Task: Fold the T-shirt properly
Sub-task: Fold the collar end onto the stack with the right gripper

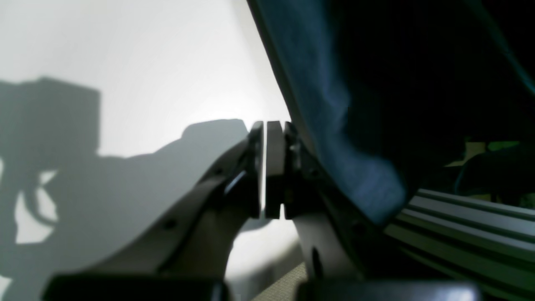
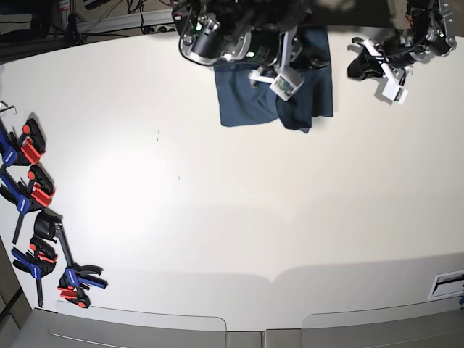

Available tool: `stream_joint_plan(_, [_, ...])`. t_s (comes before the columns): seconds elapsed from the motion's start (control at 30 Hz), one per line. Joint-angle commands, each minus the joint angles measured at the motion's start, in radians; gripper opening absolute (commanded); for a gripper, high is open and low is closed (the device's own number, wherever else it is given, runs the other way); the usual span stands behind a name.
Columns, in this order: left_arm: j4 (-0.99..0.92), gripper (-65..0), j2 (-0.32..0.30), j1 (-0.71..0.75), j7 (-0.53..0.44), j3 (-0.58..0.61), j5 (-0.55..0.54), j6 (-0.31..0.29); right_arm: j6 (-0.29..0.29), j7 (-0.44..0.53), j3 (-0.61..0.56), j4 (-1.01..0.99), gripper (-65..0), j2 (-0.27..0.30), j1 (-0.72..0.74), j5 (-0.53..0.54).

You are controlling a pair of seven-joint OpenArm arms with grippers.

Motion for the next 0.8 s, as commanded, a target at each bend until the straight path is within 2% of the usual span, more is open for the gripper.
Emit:
stream_joint_plan(0.0, [0.015,-65.0,-0.011,0.0,-0.02,-0.005,-0.023,-0.009,0.027,0.023,-0.018,0.015,-65.0,-0.009,0.002,0.034])
stream_joint_plan(0.1, [0.015,-65.0,-0.011,0.0,-0.021,-0.005,-0.023,-0.009,0.053,0.024,-0.048,0.015,-65.0,-0.009,0.002,0.048])
stream_joint_plan(0.23, [0.015,-65.0,-0.011,0.0,-0.02,-0.005,-0.023,-0.009,0.053,0.023,-0.055,0.015,-65.0,-0.009,0.002,0.047])
stream_joint_plan(0.33, [0.015,-65.0,-0.011,0.0,-0.021,-0.005,-0.023,-0.009,0.053,0.023,-0.055,0.015,-50.3,-0.009,0.002,0.047])
stream_joint_plan(0.4, [0.015,-65.0,-0.012,0.0,-0.023,-0.005,-0.023,-0.009,0.053,0.024,-0.055,0.015,-44.4,-0.009,0.002,0.047])
stream_joint_plan(0.63, [0.016,-65.0,-0.029,-0.019,-0.04,-0.005,-0.023,-0.009,0.054,0.023,-0.055,0.016,-44.1,-0.008,0.018,0.034])
stream_joint_plan(0.77, [0.016,-65.0,-0.068,-0.027,-0.069,-0.007,-0.027,-0.009,0.053,0.026,-0.053,0.016,-44.2,-0.008,0.05,-0.075])
